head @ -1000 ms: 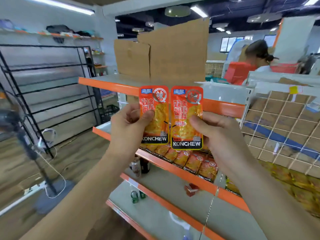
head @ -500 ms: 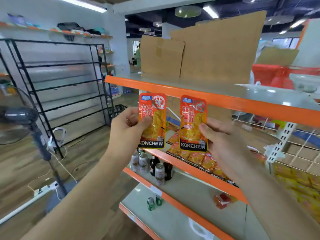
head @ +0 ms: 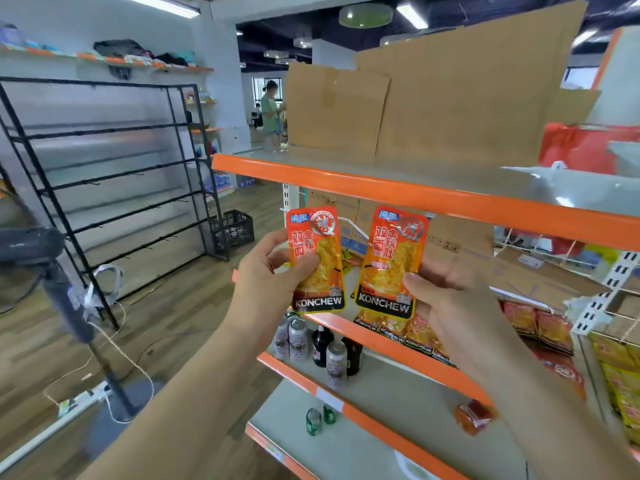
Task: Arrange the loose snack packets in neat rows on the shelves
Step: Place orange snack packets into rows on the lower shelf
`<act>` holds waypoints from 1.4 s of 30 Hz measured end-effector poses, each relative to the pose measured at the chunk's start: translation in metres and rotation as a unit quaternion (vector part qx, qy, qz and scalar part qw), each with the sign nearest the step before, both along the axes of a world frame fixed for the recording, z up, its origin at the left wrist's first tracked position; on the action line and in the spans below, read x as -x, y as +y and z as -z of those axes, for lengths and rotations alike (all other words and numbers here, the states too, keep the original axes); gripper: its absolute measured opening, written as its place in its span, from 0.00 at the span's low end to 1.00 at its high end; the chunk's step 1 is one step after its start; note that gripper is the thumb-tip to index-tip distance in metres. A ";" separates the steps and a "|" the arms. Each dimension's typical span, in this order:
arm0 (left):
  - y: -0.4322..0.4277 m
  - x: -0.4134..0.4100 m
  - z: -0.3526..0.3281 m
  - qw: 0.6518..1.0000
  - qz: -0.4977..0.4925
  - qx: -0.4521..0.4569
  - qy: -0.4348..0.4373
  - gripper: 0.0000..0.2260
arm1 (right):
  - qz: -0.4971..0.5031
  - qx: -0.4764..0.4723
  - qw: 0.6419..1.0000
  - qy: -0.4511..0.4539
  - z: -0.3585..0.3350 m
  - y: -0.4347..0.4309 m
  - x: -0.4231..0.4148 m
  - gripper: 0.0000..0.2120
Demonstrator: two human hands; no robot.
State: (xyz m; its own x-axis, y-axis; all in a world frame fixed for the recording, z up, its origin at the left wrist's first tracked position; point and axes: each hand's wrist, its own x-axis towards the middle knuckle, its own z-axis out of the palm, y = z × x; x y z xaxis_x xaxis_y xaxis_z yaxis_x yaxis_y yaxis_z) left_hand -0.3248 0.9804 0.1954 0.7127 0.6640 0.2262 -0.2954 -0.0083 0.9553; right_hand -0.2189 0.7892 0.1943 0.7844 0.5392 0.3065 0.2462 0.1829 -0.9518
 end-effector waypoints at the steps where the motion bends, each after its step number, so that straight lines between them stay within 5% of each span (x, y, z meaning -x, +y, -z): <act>1: 0.005 -0.006 0.000 1.000 0.009 0.009 -0.004 0.18 | -0.004 0.000 1.000 -0.005 -0.003 0.003 -0.003 0.11; 10: 0.051 -0.056 0.006 0.998 0.009 -0.062 0.017 0.15 | -0.030 0.027 0.998 -0.039 0.009 0.046 -0.058 0.10; 18: 0.076 -0.094 0.044 0.999 -0.002 0.028 0.046 0.14 | 0.035 0.079 0.994 0.071 0.047 0.073 -0.095 0.12; 21: 0.078 -0.105 0.046 0.999 0.000 0.026 0.046 0.14 | 0.054 0.097 0.991 0.080 0.043 0.080 -0.101 0.06; 26: 0.080 -0.092 0.023 0.999 -0.037 -0.034 0.005 0.10 | 0.003 0.085 0.995 -0.060 0.005 0.083 -0.083 0.19; 32: 0.098 -0.081 -0.029 0.993 -0.027 -0.033 -0.110 0.09 | -0.025 0.004 0.991 -0.134 -0.046 0.102 -0.074 0.12; 42: 0.137 -0.072 -0.042 0.989 0.005 -0.021 -0.146 0.12 | 0.007 -0.022 0.992 -0.127 -0.058 0.148 -0.071 0.14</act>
State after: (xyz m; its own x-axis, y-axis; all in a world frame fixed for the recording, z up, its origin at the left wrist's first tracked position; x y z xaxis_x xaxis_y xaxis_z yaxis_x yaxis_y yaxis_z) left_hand -0.2525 1.1178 0.2375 0.6196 0.6421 0.4515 -0.5595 -0.0421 0.8277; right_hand -0.1475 0.9369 0.2526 0.6857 0.5108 0.5186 0.4806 0.2174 -0.8496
